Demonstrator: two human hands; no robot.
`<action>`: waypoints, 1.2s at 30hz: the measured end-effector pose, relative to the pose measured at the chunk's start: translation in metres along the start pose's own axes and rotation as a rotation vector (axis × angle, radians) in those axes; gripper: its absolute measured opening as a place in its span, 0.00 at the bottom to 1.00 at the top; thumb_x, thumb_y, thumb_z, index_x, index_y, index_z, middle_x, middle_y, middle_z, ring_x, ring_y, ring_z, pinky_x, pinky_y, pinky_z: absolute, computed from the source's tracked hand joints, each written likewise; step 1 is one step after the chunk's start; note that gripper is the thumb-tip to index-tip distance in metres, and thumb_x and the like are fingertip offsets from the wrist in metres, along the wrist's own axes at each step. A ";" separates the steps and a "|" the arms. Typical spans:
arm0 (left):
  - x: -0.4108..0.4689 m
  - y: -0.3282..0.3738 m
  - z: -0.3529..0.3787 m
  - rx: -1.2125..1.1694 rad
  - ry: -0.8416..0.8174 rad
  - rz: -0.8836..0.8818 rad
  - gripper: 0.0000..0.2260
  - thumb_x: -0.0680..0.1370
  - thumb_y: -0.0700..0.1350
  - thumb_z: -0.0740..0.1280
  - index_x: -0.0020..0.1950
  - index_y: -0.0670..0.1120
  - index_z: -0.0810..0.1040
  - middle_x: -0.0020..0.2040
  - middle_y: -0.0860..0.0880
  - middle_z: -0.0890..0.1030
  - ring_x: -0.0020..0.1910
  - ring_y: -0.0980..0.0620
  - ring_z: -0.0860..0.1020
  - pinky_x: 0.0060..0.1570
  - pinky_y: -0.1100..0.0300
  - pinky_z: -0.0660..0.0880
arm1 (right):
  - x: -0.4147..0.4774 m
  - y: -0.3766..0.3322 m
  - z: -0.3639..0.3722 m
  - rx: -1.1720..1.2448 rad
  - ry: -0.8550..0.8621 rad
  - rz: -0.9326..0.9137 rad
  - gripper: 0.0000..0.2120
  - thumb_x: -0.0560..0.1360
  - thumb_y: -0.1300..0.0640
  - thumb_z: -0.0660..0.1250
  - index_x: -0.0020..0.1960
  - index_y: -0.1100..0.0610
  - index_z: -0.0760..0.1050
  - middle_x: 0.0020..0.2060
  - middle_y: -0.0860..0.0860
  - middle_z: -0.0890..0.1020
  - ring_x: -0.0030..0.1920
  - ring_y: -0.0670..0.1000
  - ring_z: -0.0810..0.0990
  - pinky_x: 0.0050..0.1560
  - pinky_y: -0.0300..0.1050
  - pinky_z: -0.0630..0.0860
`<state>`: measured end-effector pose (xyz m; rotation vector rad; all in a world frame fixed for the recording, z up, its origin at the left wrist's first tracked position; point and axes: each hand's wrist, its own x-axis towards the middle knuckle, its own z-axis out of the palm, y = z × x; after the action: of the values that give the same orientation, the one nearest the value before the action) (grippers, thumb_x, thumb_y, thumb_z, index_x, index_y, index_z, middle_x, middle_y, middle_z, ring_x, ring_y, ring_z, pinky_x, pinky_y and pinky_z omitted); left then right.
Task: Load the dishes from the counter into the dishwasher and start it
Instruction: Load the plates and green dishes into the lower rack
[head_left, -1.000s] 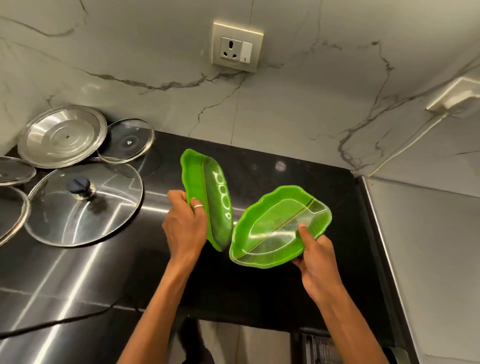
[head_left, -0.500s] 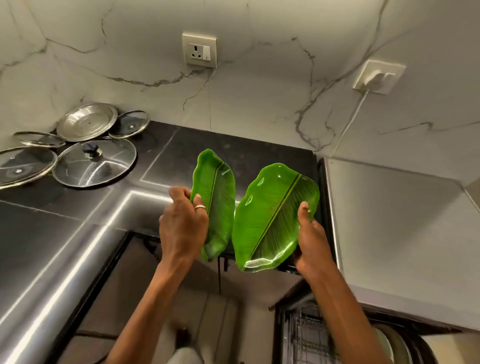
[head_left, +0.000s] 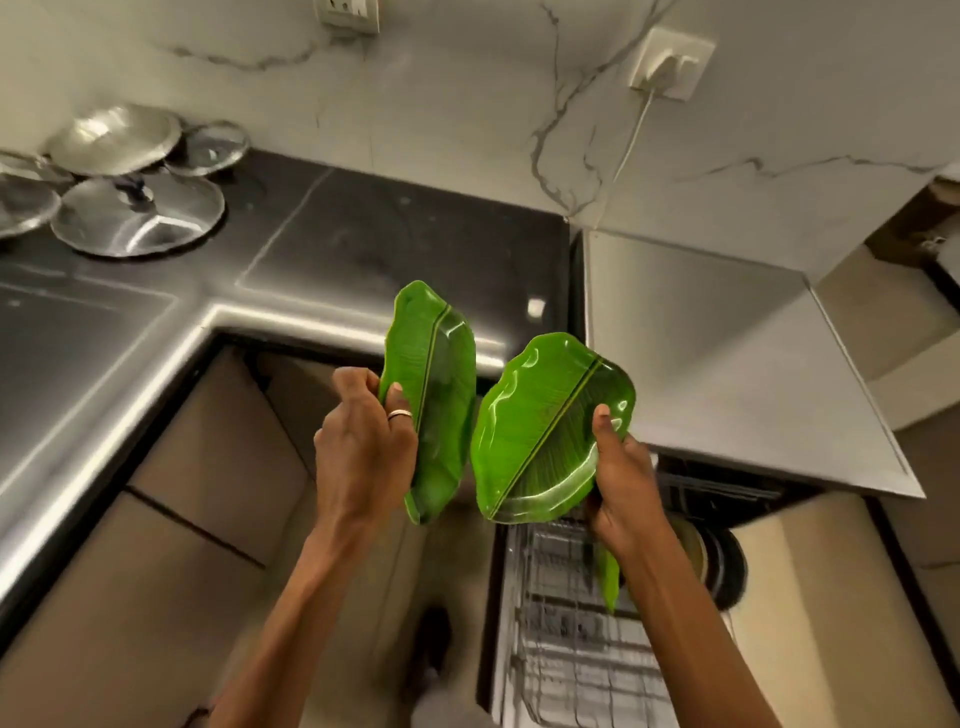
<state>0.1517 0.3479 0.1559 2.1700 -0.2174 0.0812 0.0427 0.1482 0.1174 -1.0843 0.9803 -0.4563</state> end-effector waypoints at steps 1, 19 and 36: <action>-0.020 -0.004 0.002 0.004 -0.020 -0.019 0.06 0.83 0.47 0.61 0.52 0.47 0.64 0.39 0.49 0.74 0.43 0.37 0.78 0.41 0.52 0.64 | -0.009 0.007 -0.016 0.001 0.008 0.018 0.12 0.83 0.52 0.64 0.58 0.59 0.80 0.51 0.57 0.87 0.52 0.58 0.86 0.58 0.61 0.80; -0.188 0.009 0.104 0.080 -0.343 -0.022 0.07 0.80 0.44 0.63 0.46 0.46 0.66 0.36 0.51 0.74 0.32 0.51 0.73 0.32 0.54 0.61 | -0.052 0.024 -0.248 -0.303 0.246 -0.007 0.11 0.79 0.63 0.64 0.60 0.54 0.75 0.50 0.57 0.85 0.49 0.59 0.86 0.46 0.57 0.84; -0.235 -0.151 0.520 0.310 -0.524 -0.099 0.11 0.79 0.44 0.65 0.59 0.39 0.72 0.49 0.34 0.82 0.49 0.31 0.80 0.43 0.46 0.74 | 0.154 0.237 -0.412 -0.717 0.145 0.111 0.08 0.81 0.63 0.62 0.58 0.56 0.70 0.45 0.51 0.81 0.45 0.54 0.80 0.49 0.55 0.78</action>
<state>-0.0630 0.0352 -0.2960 2.4723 -0.4146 -0.5483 -0.2573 -0.0780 -0.2124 -1.6380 1.3755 -0.0796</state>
